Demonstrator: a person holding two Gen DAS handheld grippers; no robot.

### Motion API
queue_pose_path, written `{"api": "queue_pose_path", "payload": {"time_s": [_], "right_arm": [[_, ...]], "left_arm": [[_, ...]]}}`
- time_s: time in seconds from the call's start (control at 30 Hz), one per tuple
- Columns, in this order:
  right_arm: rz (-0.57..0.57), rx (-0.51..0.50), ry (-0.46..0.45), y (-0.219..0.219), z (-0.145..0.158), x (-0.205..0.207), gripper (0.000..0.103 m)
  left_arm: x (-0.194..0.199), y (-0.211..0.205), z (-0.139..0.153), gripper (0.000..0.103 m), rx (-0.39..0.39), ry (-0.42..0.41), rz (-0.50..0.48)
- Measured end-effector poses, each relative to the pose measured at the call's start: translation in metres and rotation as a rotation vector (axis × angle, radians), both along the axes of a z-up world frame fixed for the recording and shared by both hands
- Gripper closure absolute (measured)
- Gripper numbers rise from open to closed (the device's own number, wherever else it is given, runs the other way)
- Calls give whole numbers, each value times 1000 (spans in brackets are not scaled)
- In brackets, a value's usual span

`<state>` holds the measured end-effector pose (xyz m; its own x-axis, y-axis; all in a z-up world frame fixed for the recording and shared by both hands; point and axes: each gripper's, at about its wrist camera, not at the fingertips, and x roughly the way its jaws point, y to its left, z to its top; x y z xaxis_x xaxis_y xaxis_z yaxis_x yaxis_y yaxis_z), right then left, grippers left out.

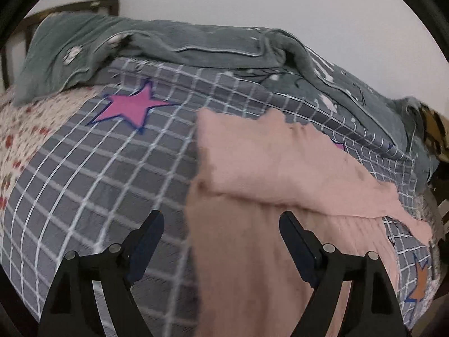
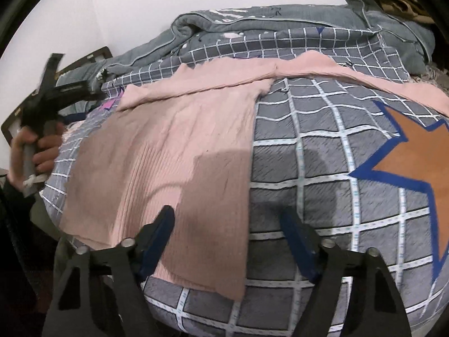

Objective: Fold small clothes

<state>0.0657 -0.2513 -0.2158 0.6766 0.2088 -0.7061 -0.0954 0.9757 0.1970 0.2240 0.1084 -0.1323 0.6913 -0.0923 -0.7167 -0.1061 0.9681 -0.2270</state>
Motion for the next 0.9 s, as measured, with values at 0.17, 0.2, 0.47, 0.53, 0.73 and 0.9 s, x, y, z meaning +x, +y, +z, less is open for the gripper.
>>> {"api": "queue_pose_path", "payload": {"time_s": [0.17, 0.2, 0.47, 0.53, 0.73, 0.9], "right_arm": [[44, -100, -36, 11, 6, -9, 98], [31, -60, -74, 1, 14, -17, 98], [-42, -74, -2, -16, -3, -21, 98], [-36, -104, -7, -10, -1, -26, 95], [-41, -115, -35, -17, 14, -35, 78], [-96, -142, -84, -33, 32, -32, 70]], "left_arm": [[-21, 34, -6, 20, -66, 2, 47], [-24, 38, -7, 20, -74, 4, 52], [-33, 43, -16, 20, -96, 16, 45], [-34, 41, -14, 20, -79, 2, 42], [-8, 32, -6, 21, -44, -19, 6], [41, 19, -6, 21, -1, -18, -1]]}}
